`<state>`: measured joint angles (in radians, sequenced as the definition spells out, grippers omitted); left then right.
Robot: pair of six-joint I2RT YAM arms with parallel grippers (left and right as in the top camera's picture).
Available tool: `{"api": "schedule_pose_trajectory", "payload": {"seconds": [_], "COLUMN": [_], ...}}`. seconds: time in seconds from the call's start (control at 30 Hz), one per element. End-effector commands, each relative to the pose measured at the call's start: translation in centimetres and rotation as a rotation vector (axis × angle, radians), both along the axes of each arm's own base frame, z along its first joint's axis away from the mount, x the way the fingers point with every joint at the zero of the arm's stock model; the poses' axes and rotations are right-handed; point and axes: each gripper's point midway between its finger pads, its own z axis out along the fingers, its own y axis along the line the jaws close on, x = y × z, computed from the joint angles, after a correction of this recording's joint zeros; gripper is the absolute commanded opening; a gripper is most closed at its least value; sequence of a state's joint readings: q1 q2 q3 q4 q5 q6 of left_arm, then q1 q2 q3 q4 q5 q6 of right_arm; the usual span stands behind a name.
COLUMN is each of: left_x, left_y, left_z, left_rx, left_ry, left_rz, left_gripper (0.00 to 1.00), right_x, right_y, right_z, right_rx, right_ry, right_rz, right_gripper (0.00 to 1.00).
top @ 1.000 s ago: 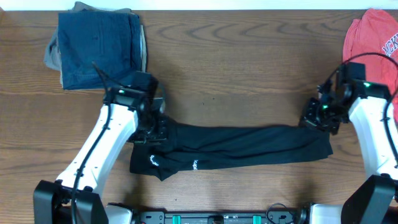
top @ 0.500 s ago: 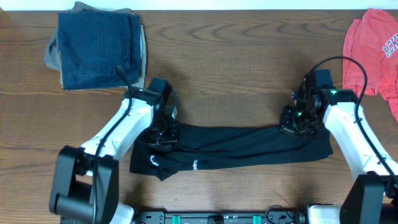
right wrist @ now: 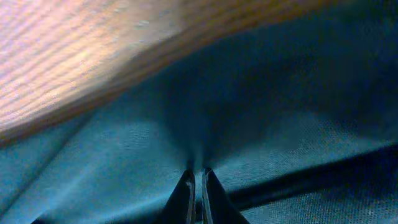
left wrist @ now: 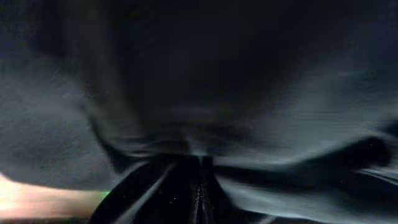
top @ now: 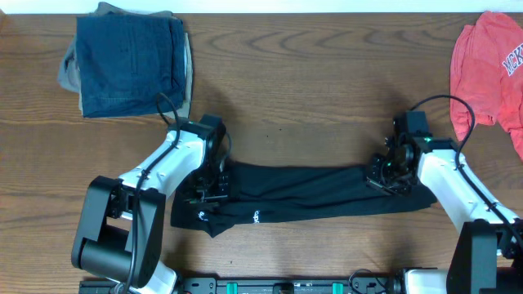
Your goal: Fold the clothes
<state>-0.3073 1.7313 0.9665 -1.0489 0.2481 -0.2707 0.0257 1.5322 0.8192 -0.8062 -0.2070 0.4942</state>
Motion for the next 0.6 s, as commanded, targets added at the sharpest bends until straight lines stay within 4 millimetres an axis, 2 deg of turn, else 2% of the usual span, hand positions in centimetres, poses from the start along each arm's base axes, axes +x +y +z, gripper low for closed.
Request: {"api": "schedule_pose_trajectory", "payload": {"seconds": [0.0, 0.17, 0.47, 0.57], "left_x": [-0.8, -0.8, -0.2, -0.4], "left_y": [2.6, 5.9, 9.9, 10.4], "left_z": [-0.8, -1.3, -1.3, -0.8], "left_rx": [0.129, 0.248, 0.296, 0.293], "left_ry": [0.021, 0.011, 0.014, 0.024], "left_rz": [0.040, 0.122, 0.278, 0.312], "left_gripper": [0.06, 0.06, 0.06, 0.06], "right_x": [-0.3, -0.3, -0.3, -0.3], "right_y": [-0.6, -0.7, -0.7, -0.7], "right_z": [-0.3, -0.3, -0.3, -0.3], "right_rx": [-0.041, -0.047, -0.048, -0.048], "right_ry": [0.009, 0.011, 0.010, 0.009], "right_rz": [-0.051, -0.051, -0.051, -0.051], "right_gripper": [0.05, 0.07, 0.08, 0.08]}}
